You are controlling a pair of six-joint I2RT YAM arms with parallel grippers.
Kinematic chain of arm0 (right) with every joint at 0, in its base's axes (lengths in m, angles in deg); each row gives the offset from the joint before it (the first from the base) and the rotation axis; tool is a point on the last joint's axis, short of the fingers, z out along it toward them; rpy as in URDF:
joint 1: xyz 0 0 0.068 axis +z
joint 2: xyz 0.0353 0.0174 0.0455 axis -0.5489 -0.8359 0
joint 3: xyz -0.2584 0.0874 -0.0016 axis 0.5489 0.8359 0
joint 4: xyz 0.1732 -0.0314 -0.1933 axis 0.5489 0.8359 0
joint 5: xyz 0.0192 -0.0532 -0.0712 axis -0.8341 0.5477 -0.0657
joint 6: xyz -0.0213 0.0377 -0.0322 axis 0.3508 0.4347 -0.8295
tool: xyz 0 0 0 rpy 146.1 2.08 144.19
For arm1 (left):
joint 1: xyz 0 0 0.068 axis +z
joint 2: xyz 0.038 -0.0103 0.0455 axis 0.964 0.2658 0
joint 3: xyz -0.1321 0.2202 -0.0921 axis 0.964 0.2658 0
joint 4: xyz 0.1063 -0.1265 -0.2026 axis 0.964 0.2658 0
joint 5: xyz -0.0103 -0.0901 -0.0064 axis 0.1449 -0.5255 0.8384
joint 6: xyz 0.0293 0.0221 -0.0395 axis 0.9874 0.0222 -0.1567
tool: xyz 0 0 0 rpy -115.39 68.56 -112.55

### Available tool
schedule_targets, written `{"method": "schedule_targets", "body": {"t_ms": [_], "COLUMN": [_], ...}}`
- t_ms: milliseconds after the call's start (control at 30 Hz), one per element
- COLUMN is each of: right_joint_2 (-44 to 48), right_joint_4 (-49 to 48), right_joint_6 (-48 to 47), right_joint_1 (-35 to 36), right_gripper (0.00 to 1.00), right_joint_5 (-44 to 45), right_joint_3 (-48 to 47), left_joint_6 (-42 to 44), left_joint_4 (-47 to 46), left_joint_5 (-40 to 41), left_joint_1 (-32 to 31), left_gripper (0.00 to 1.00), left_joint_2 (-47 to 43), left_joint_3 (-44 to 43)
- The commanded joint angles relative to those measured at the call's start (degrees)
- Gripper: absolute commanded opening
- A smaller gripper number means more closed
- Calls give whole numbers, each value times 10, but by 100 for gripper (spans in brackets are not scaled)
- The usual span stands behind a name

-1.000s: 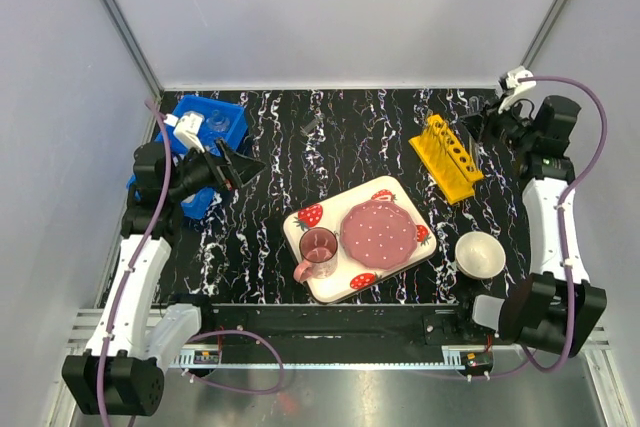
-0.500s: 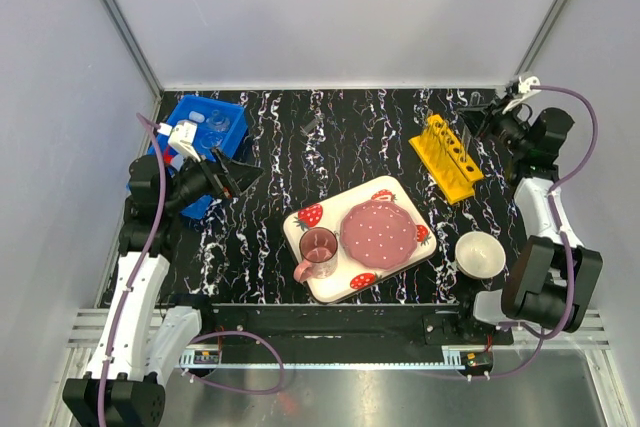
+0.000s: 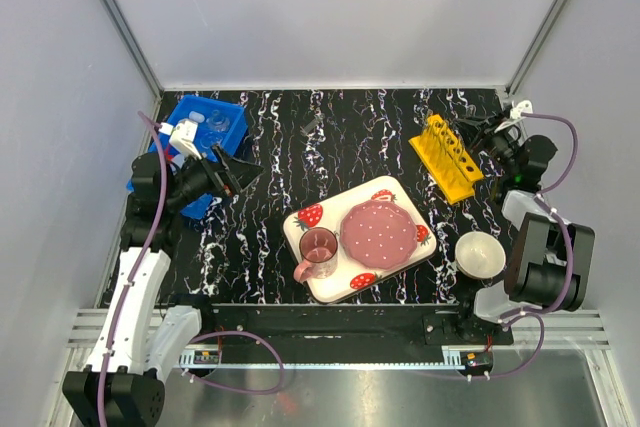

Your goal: Organize the chemistry lab equipment

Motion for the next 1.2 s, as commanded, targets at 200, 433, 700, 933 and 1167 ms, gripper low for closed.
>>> {"method": "schedule_targets", "body": {"t_ms": [200,433,700,933,1167], "right_joint_2": [-25,-50,-79,-107,-123], "right_joint_4": [-148,-157,-163,-162,-176], "right_joint_6": [19,22,19,9,10], "right_joint_1": [1,1,5,5,5], "right_gripper": [21,21,21,22,24], "right_joint_5": [18,16,15,14,4], "right_joint_3": [28,23,26,22,31], "left_joint_6": [-18,-18,-20,-21,-19], "left_joint_4": [-47,-50,-61,-68,-69], "left_joint_5": [8,3,0,-3,6], "left_joint_1": [3,3,3,3,4], "left_gripper": [99,99,99,99,99], "left_joint_2": [5,5,5,7,10], "left_joint_3": [-5,-2,12,13,23]}}
